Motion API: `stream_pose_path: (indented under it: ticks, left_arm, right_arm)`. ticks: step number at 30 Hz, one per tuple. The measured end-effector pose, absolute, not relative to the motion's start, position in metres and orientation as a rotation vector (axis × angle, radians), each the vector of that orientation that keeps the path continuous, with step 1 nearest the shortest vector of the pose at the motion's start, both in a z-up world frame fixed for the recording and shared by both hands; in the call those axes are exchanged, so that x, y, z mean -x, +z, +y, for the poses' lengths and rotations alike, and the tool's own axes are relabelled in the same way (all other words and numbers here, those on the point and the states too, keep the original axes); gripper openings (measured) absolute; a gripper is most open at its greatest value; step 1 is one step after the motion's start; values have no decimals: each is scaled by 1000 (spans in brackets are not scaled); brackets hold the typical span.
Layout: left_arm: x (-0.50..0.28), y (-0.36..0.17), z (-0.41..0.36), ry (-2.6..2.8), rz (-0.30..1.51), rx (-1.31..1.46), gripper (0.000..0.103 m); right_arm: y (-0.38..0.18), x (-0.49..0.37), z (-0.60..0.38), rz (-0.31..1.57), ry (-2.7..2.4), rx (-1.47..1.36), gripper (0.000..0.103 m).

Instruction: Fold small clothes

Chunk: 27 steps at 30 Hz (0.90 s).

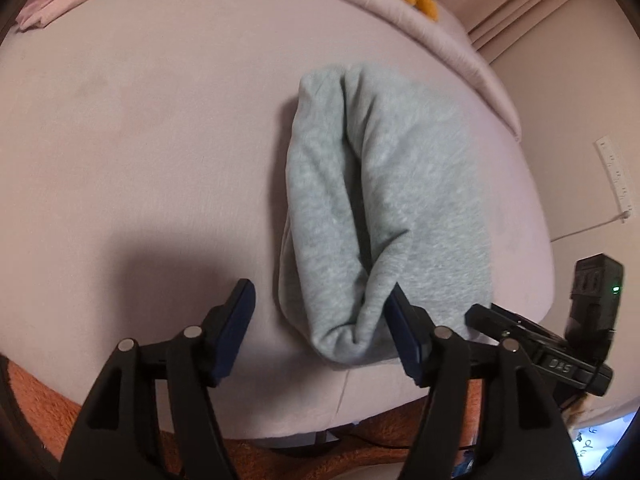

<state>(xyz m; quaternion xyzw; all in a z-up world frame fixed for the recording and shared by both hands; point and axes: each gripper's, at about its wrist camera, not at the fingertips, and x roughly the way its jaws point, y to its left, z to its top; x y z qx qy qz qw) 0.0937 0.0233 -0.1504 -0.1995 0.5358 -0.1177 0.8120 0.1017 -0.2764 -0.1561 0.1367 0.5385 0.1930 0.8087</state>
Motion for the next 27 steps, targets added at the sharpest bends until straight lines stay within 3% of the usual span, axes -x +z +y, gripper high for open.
stream_pose_path:
  ticks: [3,5,7,17,19,22,24,25,27]
  left_arm:
    - [-101,-144,23,-250,1115,400,85]
    - [-109,-143,18,-274,1102,384,91]
    - [-117,-147,13,-308,1104,386,95]
    - [-150,-183,-7,-437,1205,486,95]
    - [-156,-183,-15,-465,1210,488,88]
    - [-162,-184,-26,-486,1220,505,63]
    - [-160,-176,-27,-484,1199,477,51]
    - [-160,-169,-30,-478,1181,455,49]
    - [-160,-156,-36,-476,1154,417,43]
  right_arm:
    - [-150,-110,-279,1119,411,-287,74]
    - [-152,-116,-281,1097,404,-296,87]
    - [-154,-127,-281,1081,401,-310,87]
    - [-179,-161,-268,1126,530,-459,87]
    - [-181,-161,-269,1126,560,-491,78]
    - [-180,-162,-267,1124,538,-487,57]
    - [-172,-158,-267,1103,528,-466,44]
    - [-166,-157,-266,1086,523,-449,36]
    - [-153,-158,-263,1054,529,-431,30]
